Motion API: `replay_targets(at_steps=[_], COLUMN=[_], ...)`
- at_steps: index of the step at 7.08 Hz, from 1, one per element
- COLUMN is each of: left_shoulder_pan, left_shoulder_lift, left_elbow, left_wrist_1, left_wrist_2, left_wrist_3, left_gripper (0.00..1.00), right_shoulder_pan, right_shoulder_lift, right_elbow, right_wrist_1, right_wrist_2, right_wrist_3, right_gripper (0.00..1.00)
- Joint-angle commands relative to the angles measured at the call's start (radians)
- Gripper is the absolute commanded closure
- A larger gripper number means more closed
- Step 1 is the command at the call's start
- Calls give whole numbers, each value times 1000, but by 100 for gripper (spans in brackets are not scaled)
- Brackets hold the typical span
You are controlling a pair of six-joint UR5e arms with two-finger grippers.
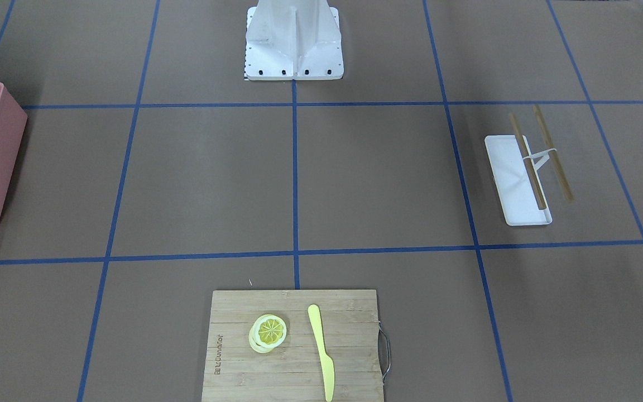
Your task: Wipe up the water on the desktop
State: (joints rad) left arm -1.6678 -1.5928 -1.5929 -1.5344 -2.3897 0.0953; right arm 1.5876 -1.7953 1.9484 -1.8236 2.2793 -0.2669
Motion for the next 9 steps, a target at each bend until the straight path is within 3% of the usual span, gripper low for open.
replay_targets(at_steps=[1, 4, 6, 9], left_shoulder_pan=[3, 3, 3, 5], left_shoulder_lift=[-25, -6, -9, -9], left_elbow=[-27, -74, -79, -84], left_wrist_1=[78, 60, 42, 2], left_wrist_2=[1, -5, -5, 3], left_wrist_3=[-5, 0, 6, 7], left_gripper=[2, 2, 1, 2], right_shoulder_pan=[0, 0, 0, 0], right_shoulder_lift=[7, 8, 10, 10], right_elbow=[-37, -95, -71, -66], right_wrist_1=[27, 107, 110, 110], right_wrist_2=[0, -1, -4, -1], right_wrist_3=[0, 8, 156, 158], right_gripper=[0, 0, 0, 0])
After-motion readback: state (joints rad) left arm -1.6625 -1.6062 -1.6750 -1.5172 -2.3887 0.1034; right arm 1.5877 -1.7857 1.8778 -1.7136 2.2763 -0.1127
